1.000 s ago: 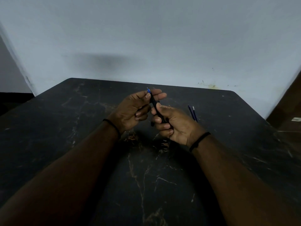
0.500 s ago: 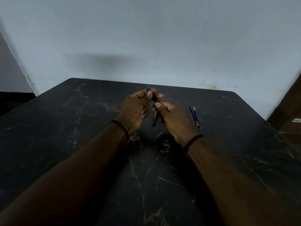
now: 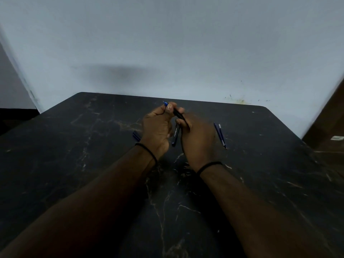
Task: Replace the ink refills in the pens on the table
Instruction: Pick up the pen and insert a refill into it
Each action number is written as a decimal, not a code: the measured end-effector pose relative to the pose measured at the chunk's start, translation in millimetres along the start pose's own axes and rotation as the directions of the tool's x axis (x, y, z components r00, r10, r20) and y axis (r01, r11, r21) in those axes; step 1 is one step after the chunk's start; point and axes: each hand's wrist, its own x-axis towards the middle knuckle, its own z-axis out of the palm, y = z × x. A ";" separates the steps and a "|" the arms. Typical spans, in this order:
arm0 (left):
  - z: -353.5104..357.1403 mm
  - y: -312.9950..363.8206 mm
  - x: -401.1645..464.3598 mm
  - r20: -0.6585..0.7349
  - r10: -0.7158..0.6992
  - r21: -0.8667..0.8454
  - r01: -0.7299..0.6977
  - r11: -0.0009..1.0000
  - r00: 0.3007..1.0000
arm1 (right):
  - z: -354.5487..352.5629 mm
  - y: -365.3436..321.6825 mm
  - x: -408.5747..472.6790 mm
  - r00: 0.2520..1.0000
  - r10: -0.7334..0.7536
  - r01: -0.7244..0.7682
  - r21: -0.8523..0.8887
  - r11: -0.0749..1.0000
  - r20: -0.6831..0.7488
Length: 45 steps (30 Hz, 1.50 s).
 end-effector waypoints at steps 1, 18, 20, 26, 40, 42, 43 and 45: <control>0.1 0.1 -0.2 -0.002 -0.002 0.004 0.002 1.000 1.000 | -0.4 0.7 -0.1 1.000 -0.021 0.021 -0.009 1.000 -0.021; -32.1 25.3 13.5 0.597 -0.207 0.088 0.194 0.977 0.775 | -28.7 8.9 16.3 0.365 -0.162 -0.922 0.380 0.075 0.917; -32.0 28.0 13.4 0.637 -0.200 0.074 0.199 0.977 0.744 | -30.6 10.0 16.7 0.344 -0.207 -0.928 0.366 0.075 0.916; -27.2 26.8 9.6 0.603 -0.136 0.009 0.163 0.987 0.786 | -29.5 11.5 18.5 0.358 -0.239 -0.915 0.390 0.103 0.903; -18.6 23.5 8.6 0.426 -0.066 0.028 0.059 0.998 0.902 | -14.7 -0.9 13.3 0.671 0.095 -0.690 0.573 0.443 0.735; -19.0 22.9 8.0 0.401 -0.061 0.036 0.050 0.998 0.914 | -11.4 -3.2 9.8 0.738 0.131 -0.613 0.576 0.541 0.662; -19.3 22.5 7.7 0.388 -0.059 0.041 0.046 0.998 0.920 | -9.7 -3.3 7.7 0.777 0.138 -0.565 0.585 0.582 0.614; -19.2 21.2 7.6 0.362 -0.056 0.052 0.039 0.998 0.931 | -7.2 -2.7 5.4 0.840 0.149 -0.485 0.600 0.636 0.522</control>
